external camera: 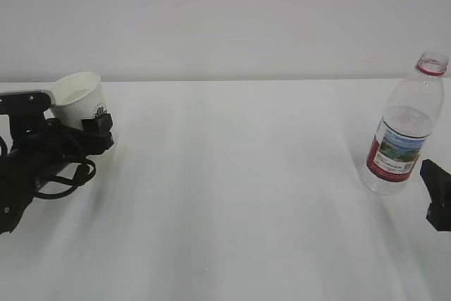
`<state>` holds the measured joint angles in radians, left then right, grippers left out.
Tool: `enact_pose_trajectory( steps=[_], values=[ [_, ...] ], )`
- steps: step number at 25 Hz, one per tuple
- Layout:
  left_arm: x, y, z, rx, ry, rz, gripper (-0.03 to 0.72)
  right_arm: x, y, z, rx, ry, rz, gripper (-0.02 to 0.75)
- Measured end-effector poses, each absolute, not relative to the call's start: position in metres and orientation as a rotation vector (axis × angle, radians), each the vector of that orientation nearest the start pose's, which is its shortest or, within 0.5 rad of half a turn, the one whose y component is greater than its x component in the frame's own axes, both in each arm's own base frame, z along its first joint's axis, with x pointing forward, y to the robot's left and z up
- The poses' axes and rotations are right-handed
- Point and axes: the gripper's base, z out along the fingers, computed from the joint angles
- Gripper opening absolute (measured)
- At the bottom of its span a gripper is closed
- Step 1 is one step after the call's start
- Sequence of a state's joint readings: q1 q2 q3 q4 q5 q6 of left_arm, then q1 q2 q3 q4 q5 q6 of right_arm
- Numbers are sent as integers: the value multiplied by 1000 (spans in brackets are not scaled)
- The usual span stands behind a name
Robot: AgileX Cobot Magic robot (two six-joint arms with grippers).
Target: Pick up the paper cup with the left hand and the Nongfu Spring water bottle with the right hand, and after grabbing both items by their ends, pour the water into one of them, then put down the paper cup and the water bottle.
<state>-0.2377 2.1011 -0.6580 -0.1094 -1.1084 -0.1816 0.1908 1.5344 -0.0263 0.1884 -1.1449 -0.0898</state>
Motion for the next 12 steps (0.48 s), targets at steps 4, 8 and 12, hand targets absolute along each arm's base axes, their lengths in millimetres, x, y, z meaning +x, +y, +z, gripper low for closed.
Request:
enact_pose_trajectory(
  steps=[4, 8, 12],
  values=[
    [330, -71, 83, -63, 1832, -240, 507, 173, 18, 137, -68, 1848, -34, 594],
    [326, -70, 81, -55, 1847, -241, 507, 173, 18, 137, -68, 1848, -34, 594],
    [318, -69, 76, -52, 1876, -236, 507, 173, 18, 137, -68, 1848, -34, 594]
  ],
)
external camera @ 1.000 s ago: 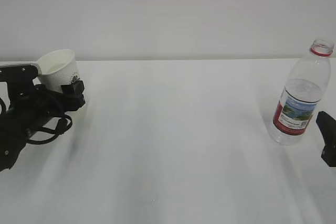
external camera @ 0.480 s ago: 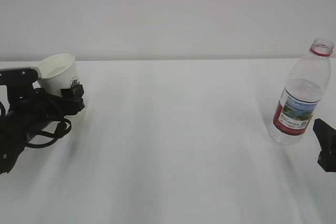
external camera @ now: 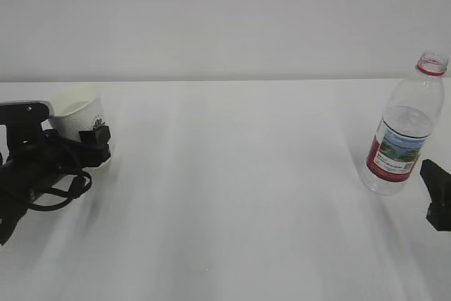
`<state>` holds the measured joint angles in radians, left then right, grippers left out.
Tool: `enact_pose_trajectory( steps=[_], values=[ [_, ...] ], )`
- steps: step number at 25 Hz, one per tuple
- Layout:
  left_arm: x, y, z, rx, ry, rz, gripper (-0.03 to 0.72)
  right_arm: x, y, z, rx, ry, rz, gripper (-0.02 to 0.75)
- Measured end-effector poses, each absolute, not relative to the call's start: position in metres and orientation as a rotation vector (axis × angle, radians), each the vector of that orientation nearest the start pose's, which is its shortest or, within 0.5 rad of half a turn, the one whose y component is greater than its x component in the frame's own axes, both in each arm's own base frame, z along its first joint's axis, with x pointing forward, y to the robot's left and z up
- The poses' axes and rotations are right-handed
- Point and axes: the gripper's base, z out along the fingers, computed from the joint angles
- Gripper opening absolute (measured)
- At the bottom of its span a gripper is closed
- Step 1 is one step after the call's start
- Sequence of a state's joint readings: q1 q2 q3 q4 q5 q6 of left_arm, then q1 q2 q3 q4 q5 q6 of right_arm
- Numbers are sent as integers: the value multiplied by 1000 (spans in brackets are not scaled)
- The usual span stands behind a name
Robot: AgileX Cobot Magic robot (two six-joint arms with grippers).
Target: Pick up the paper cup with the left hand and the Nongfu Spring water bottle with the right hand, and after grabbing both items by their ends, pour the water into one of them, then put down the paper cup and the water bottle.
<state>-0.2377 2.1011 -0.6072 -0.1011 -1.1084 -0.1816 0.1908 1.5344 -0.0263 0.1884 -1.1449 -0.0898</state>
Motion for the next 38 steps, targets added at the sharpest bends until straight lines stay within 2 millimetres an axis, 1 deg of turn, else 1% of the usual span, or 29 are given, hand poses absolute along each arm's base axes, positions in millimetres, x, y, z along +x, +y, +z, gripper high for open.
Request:
enact_pose_trajectory(
  steps=[20, 24, 30, 38],
  values=[
    [313, -67, 75, -49, 1881, -234, 509, 174, 18, 137, -67, 1845, -33, 594],
    [310, -67, 74, -46, 1883, -233, 530, 179, 19, 140, -64, 1826, -30, 593],
    [310, -68, 74, -35, 1883, -239, 589, 182, 19, 142, -63, 1817, -29, 593],
    [307, -73, 73, 37, 1891, -276, 596, 182, 19, 142, -63, 1817, -29, 593]
  ],
)
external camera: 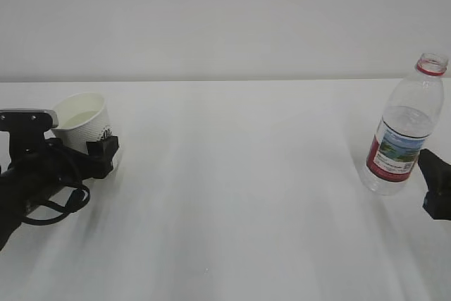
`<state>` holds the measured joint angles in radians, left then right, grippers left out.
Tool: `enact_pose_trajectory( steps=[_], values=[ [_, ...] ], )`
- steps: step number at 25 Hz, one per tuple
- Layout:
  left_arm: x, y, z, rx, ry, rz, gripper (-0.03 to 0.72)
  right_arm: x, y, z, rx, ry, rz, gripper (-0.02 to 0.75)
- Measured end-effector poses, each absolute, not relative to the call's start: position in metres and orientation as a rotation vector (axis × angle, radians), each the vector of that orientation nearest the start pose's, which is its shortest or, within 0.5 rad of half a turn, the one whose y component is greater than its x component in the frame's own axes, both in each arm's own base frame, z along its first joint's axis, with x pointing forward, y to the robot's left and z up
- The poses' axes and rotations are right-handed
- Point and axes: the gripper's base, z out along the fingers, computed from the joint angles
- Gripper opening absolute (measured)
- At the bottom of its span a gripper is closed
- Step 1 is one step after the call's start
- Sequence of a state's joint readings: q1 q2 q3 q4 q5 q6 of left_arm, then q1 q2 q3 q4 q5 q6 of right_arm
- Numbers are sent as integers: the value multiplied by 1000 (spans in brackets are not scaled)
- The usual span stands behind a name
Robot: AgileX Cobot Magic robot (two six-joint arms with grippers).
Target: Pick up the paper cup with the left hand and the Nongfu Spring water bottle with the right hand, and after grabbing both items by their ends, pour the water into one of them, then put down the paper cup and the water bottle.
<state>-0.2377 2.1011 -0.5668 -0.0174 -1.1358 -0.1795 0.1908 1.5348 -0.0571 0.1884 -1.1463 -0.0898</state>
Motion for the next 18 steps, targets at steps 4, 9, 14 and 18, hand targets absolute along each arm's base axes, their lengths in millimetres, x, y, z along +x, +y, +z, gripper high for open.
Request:
enact_pose_trajectory(
  steps=[4, 9, 14, 18],
  values=[
    [307, -73, 73, 39, 1891, -277, 601, 182, 19, 142, -63, 1817, -29, 593],
    [307, -73, 73, 43, 1891, -279, 679, 182, 19, 142, -63, 1817, -29, 593],
    [307, -73, 73, 43, 1887, -280, 692, 182, 19, 142, -63, 1817, -29, 593],
    [307, -74, 73, 55, 1887, -286, 692, 182, 19, 142, -63, 1817, -29, 593]
  ],
)
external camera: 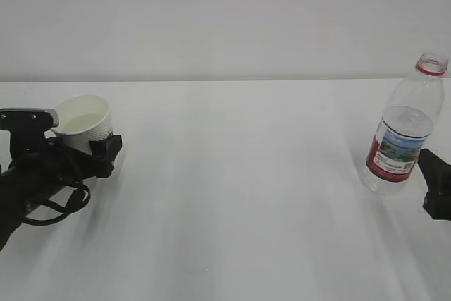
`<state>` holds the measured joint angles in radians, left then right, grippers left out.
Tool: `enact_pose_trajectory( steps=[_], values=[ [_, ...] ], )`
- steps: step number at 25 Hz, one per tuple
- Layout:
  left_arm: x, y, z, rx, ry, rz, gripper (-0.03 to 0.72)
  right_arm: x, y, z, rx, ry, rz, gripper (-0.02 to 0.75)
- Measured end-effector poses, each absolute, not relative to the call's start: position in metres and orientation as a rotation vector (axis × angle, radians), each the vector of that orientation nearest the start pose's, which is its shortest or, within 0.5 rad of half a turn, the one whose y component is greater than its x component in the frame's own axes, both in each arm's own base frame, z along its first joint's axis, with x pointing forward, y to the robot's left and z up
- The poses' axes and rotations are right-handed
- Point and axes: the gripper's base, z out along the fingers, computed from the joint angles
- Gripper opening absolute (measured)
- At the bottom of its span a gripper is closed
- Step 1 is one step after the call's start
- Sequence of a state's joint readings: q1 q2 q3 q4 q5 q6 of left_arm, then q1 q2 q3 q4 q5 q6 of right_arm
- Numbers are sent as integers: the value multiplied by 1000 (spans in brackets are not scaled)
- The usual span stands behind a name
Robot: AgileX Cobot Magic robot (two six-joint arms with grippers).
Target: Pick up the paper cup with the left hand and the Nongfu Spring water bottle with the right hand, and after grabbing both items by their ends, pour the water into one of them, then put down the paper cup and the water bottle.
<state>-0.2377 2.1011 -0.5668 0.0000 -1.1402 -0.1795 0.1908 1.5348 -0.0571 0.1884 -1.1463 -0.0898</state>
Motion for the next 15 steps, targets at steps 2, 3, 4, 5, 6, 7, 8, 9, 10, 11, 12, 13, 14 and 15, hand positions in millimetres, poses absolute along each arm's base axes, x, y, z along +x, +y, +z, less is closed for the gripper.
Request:
enact_pose_trajectory(
  steps=[2, 3, 4, 5, 6, 7, 8, 9, 10, 11, 12, 13, 14, 15],
  values=[
    [306, -74, 73, 55, 1890, -286, 692, 182, 19, 142, -63, 1817, -29, 593],
    [304, -74, 72, 55, 1897, -285, 692, 182, 19, 142, -63, 1817, -29, 593],
    [301, -73, 71, 55, 1903, -284, 692, 182, 19, 142, -63, 1817, -29, 593],
    [299, -73, 71, 52, 1907, -281, 690, 182, 19, 142, -63, 1817, -29, 593],
    [296, -73, 71, 56, 1914, -283, 690, 182, 19, 142, -61, 1817, -30, 593],
    [294, -73, 71, 58, 1918, -284, 690, 182, 19, 142, -61, 1817, -30, 593],
    [292, -74, 73, 60, 1917, -286, 689, 182, 19, 142, -61, 1817, -30, 593],
    [290, -74, 74, 60, 1919, -286, 687, 182, 19, 142, -61, 1817, -30, 593],
    [287, -75, 74, 63, 1925, -287, 686, 182, 19, 142, -61, 1817, -30, 593],
    [284, -74, 75, 65, 1928, -287, 685, 182, 19, 142, -61, 1817, -30, 593],
    [283, -74, 76, 67, 1927, -289, 684, 182, 19, 142, -61, 1817, -30, 593],
    [281, -74, 76, 65, 1932, -287, 682, 182, 19, 142, -61, 1817, -30, 593],
    [279, -73, 77, 60, 1936, -283, 680, 182, 19, 142, -61, 1817, -30, 593],
    [276, -72, 76, 58, 1942, -281, 679, 182, 19, 142, -61, 1817, -30, 593]
  ],
)
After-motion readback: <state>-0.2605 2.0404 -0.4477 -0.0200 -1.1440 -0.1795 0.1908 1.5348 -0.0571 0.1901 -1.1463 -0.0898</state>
